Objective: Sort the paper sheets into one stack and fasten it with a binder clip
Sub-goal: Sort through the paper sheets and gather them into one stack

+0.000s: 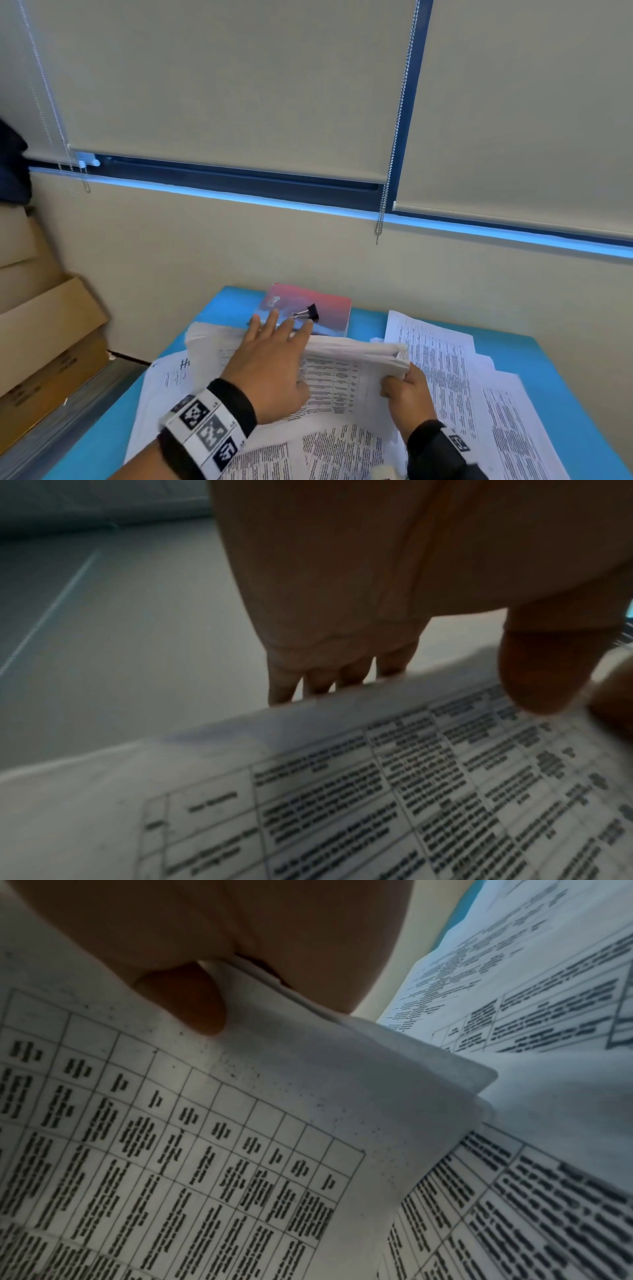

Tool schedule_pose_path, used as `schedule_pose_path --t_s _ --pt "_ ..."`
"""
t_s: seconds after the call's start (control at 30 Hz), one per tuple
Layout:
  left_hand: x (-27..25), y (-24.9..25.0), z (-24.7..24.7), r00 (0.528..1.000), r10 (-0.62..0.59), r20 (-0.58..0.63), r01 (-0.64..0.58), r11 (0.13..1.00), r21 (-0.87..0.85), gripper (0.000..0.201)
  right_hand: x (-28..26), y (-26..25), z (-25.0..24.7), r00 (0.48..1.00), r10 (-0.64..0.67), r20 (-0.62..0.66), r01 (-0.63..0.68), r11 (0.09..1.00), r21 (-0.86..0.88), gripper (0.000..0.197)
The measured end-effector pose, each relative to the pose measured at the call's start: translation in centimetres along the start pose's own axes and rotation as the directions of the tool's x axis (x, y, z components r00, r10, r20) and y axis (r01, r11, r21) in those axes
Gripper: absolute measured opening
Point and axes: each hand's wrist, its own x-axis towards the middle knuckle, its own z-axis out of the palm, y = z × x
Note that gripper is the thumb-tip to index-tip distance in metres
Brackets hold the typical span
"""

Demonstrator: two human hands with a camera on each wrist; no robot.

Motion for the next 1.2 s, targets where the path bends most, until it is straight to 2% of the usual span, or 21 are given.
schedule_pose_path --t_s 0.1,0.17,0.27,0.33,0.4,0.43,0.5,0.53,0.6,0.67,0.7,0.83,0.97,1.13,1.2 --pt "0.7 0.6 0.5 0.999 0.037 -0.029 -0.036 0.999 0.032 0.07 0.0 0.1 -0.2 1.0 0.004 0.009 -0.004 0.999 -0.038 0.032" --pt "1.2 0.7 0.3 0.993 0.066 -0.099 -0.064 0.998 0.022 0.049 -0.1 -0.4 -0.1 1.0 -0.019 0.017 0.02 0.999 -0.046 0.033" --pt "1.6 0.2 -1.1 0.98 0.061 -0.19 -0.079 0.993 -0.091 0.015 0.1 -1.4 0.1 0.997 -0.08 0.006 0.08 0.997 -0.022 0.03" --pt "1.4 -0.6 -2.2 0.976 0.044 -0.213 -0.076 0.986 -0.145 0.014 0.6 -2.1 -0.1 0.984 -0.178 -0.027 0.177 0.984 -0.034 0.025" --pt "0.9 -1.9 -3.0 0.959 -0.015 -0.282 -0.066 0.958 -0.277 0.02 1.2 -2.7 -0.7 0.96 -0.254 -0.117 0.255 0.967 -0.01 0.014" --pt "0.4 -2.5 -3.5 0.947 -0.068 -0.315 -0.07 0.912 -0.405 0.024 1.7 -2.8 -1.0 0.949 -0.264 -0.174 0.272 0.962 0.021 0.016" --pt "-0.4 -4.0 -3.9 0.907 -0.184 -0.378 -0.126 0.74 -0.661 0.024 2.6 -3.1 -1.3 0.953 -0.192 -0.235 0.239 0.951 0.193 0.025" --pt "-0.8 -4.5 -4.2 0.89 -0.237 -0.389 -0.153 0.649 -0.745 0.02 2.9 -3.2 -1.1 0.972 -0.128 -0.195 0.188 0.926 0.326 0.029" --pt "-1.5 -4.6 -4.6 0.881 -0.316 -0.353 -0.189 0.45 -0.873 0.006 2.8 -4.0 0.1 0.998 -0.056 -0.014 0.055 0.86 0.507 0.036" --pt "-2.1 -4.0 -4.4 0.876 -0.388 -0.288 -0.197 0.257 -0.946 0.018 2.1 -5.1 1.7 0.987 -0.103 0.126 0.024 0.855 0.519 0.043" --pt "-2.4 -3.7 -4.1 0.869 -0.414 -0.269 -0.203 0.198 -0.959 0.021 1.6 -5.6 2.5 0.98 -0.134 0.146 0.045 0.868 0.495 0.04" --pt "-3.1 -3.0 -2.7 0.831 -0.526 -0.183 -0.223 -0.013 -0.975 0.023 0.1 -7.3 4.2 0.967 -0.244 0.073 0.203 0.913 0.354 0.029" --pt "-3.2 -3.3 -0.1 0.838 -0.539 -0.086 -0.18 -0.125 -0.976 0.026 -0.7 -6.6 4.3 0.952 -0.289 0.102 0.257 0.934 0.249 0.03" --pt "-3.5 -2.8 4.3 0.851 -0.522 0.052 -0.016 -0.126 -0.992 0.026 -1.6 -3.2 4.7 0.969 -0.213 0.127 0.194 0.97 0.149 0.037" --pt "-3.5 -2.7 5.0 0.847 -0.527 0.069 0.01 -0.114 -0.993 0.022 -1.8 -2.7 4.9 0.975 -0.184 0.122 0.168 0.978 0.126 0.034"
